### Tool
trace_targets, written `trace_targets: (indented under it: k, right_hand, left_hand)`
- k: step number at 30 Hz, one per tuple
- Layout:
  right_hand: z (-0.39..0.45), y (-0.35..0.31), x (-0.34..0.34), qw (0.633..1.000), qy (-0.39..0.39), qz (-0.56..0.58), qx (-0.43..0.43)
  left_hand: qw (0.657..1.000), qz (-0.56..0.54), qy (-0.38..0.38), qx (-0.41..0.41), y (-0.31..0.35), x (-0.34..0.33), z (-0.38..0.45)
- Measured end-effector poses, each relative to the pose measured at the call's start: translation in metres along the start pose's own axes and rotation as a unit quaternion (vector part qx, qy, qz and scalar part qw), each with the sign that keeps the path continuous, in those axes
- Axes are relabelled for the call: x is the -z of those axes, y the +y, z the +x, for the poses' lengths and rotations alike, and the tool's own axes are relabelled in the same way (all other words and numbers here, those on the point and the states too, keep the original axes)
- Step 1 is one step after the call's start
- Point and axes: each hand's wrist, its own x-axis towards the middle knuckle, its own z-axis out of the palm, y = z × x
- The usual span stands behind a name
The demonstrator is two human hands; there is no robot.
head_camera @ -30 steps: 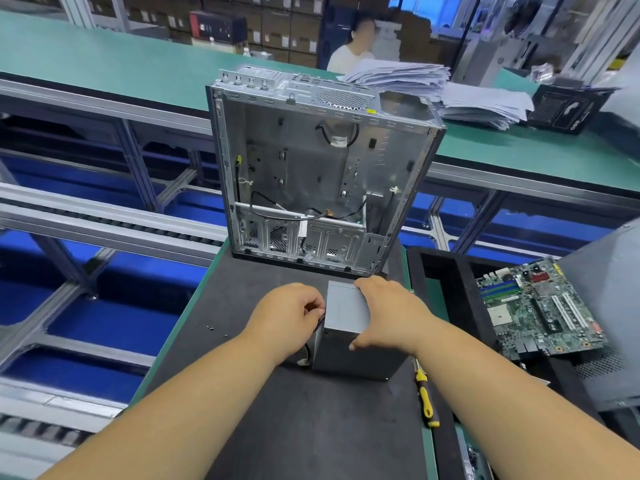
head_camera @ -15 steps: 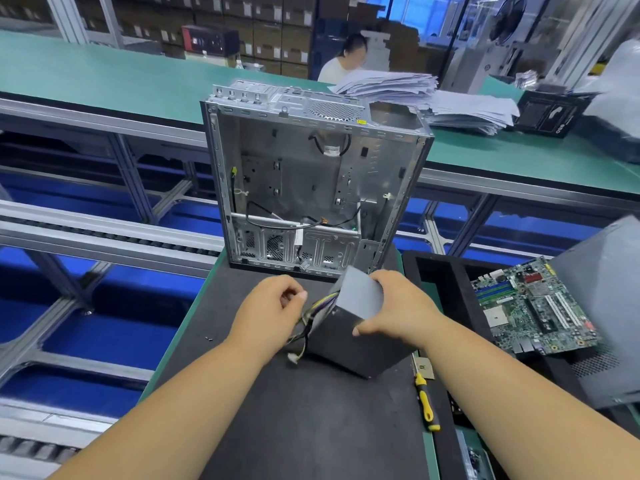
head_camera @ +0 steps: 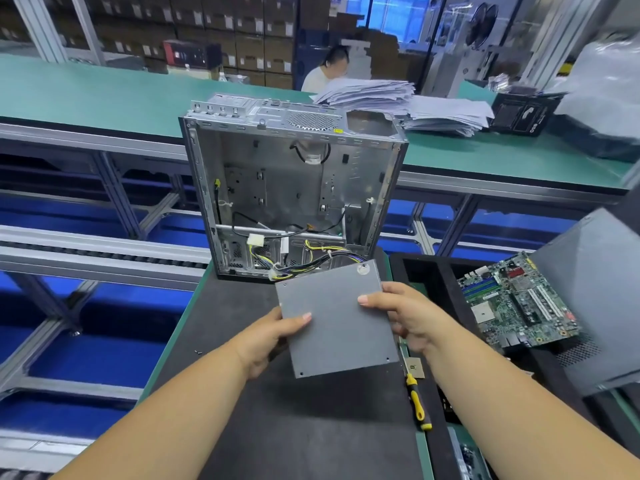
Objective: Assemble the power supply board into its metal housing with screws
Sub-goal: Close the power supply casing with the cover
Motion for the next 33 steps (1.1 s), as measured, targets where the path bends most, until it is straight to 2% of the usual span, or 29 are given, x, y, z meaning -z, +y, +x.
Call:
trace_targets:
  k: [2,6,8,10,12,14,17,21,23,26,29,31,33]
  right_hand:
    - [-0.004,0.008,0.001,1.0,-0.005,0.03,0.0]
    - [-0.011,0.019,0.007,0.999,0.006,0.049,-0.009]
    - [-0.013,0.021,0.012,0.999,0.042,-0.004,-0.006]
    - [-0.015,0.02,0.016,0.993,0.069,-0.095,0.015]
    - [-0.016,0.021,0.015,0.981,0.074,-0.174,0.032]
    - [-0.014,0.026,0.009,0.974,0.087,-0.209,0.009]
    - [-0.012,0.04,0.0,0.981,0.118,-0.148,-0.047]
    - [-0.015,0.042,-0.004,0.992,0.11,-0.056,-0.033]
    - [-0.013,0.041,-0.004,0.995,0.093,-0.029,-0.028]
    - [-0.007,0.043,-0.004,0.997,0.07,-0.01,-0.023]
    - [0.001,0.047,-0.005,0.994,0.103,-0.017,-0.035]
    - [0.005,0.048,-0.005,0.993,0.109,-0.014,-0.047]
    - [0.007,0.046,-0.002,0.993,0.102,0.011,-0.06]
  left_hand:
    - [0.998,-0.051,-0.008,-0.022,0.001,0.0,0.0]
    - [0.998,-0.042,0.017,-0.049,0.01,-0.005,-0.003]
    - [0.997,0.011,0.03,-0.064,0.019,-0.008,-0.005]
    - [0.982,0.15,0.056,-0.095,0.029,-0.011,-0.006]
    - [0.923,0.359,0.068,-0.119,0.036,-0.017,-0.006]
    - [0.854,0.499,0.066,-0.128,0.039,-0.026,-0.004]
    - [0.797,0.583,0.07,-0.14,0.037,-0.038,0.002]
    - [0.7,0.69,0.071,-0.172,0.028,-0.048,0.013]
    - [0.67,0.717,0.06,-0.182,0.024,-0.051,0.019]
    - [0.653,0.731,0.038,-0.196,0.021,-0.055,0.025]
    - [0.65,0.731,0.021,-0.209,0.021,-0.058,0.026]
    - [0.667,0.718,0.018,-0.199,0.022,-0.054,0.024]
    - [0.701,0.689,0.033,-0.18,0.023,-0.044,0.018]
